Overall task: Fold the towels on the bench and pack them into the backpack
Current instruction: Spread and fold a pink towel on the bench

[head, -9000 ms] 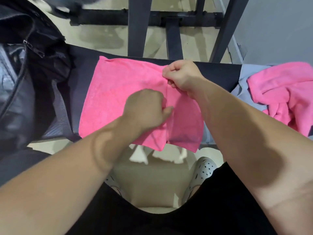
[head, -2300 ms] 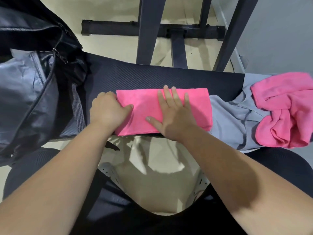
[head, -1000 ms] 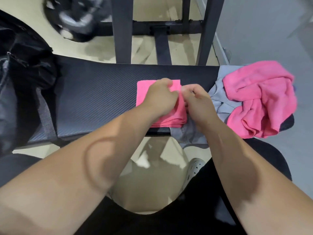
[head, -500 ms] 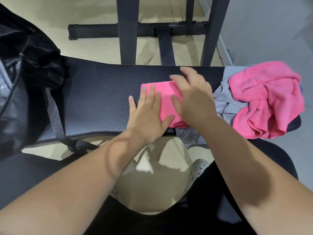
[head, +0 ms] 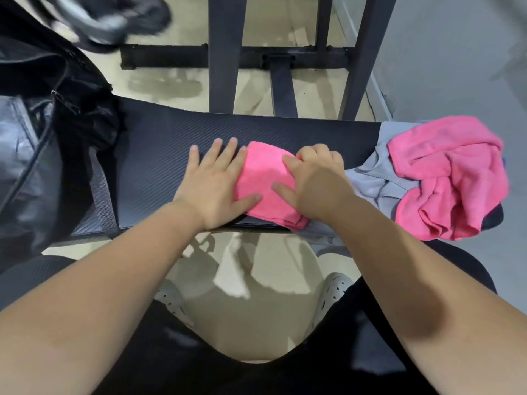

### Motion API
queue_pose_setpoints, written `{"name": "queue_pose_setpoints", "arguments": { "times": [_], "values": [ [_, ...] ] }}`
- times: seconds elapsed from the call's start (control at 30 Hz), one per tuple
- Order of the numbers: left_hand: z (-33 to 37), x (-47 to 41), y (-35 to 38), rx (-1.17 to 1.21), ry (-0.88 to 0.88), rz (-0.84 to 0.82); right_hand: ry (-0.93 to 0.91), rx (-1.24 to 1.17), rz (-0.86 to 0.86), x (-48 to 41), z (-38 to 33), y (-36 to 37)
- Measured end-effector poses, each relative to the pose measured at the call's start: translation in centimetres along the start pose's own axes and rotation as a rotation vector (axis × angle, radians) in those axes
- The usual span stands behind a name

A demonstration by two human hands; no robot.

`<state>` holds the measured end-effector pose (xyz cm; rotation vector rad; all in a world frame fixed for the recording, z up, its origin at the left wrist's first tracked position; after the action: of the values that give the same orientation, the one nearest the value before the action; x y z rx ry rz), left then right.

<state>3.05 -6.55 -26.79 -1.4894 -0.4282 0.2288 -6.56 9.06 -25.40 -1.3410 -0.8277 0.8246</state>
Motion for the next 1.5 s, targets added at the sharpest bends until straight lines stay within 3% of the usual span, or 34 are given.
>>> {"name": "queue_pose_setpoints", "arguments": {
  "times": [0.1, 0.27, 0.4, 0.53, 0.7, 0.83, 0.9, 1.07, 1.2, 1.27, 1.33, 1.4, 1.5],
  "values": [
    [-2.4, 1.2, -0.3, 0.149, -0.157, -0.039, 0.015, -0.067, 0.006, -0.5, -0.7, 0.1],
    [-2.5, 2.9, -0.6, 0.262, -0.335, 0.12, 0.092, -0.113, 0.041, -1.3, -0.3, -0.1],
    [-1.9, 2.6, 0.2, 0.417, -0.356, 0.071, 0.111, -0.21, 0.04, -1.8, 0.2, 0.0],
    [-2.1, 1.8, 0.0, 0.653, -0.385, -0.012, 0.176, -0.453, 0.127, -1.5, 1.6, 0.2],
    [-4.9, 0.6, -1.2, 0.847, -0.506, -0.036, 0.168, -0.568, 0.286, 0.4, 2.2, 1.8],
    [-6.6, -0.6, -1.1, 0.806, -0.359, -0.356, 0.09, -0.429, 0.257, 0.5, 2.3, 2.1],
    [-7.5, -1.0, -1.6, 0.628, -0.23, -0.431, 0.007, -0.314, 0.234, 0.5, 2.0, 2.1],
    [-8.4, -2.6, -3.2, 0.458, -0.101, -0.186, -0.058, -0.245, 0.236, 0.5, 2.3, 2.0],
    [-9.2, -3.8, -2.8, 0.359, -0.244, 0.047, 0.071, -0.278, 0.191, -1.0, 2.4, 0.9],
    [-9.0, -3.5, -2.5, 0.38, -0.284, 0.027, 0.074, -0.345, 0.201, -2.4, 1.5, -0.1],
    [-8.2, -2.8, -2.3, 0.438, -0.21, -0.064, -0.014, -0.45, 0.18, -4.3, -0.3, -1.3],
    [-7.7, -2.1, -2.1, 0.464, -0.115, -0.17, -0.122, -0.52, 0.032, -6.2, -2.5, -1.8],
    [-7.9, -1.7, -2.0, 0.405, -0.052, -0.208, -0.249, -0.374, -0.207, -7.8, -4.8, -1.6]
  ]
}}
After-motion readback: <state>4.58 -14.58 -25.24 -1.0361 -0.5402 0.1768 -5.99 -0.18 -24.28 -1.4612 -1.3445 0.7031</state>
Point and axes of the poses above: each hand's wrist, its own x-axis away from the middle knuckle, its own y-axis out of the palm, z = x × y, the point moved 6 cm from there along -x, towards the middle knuckle, and after that the axes turned 15 degrees about -y, right-handed, at the moved point
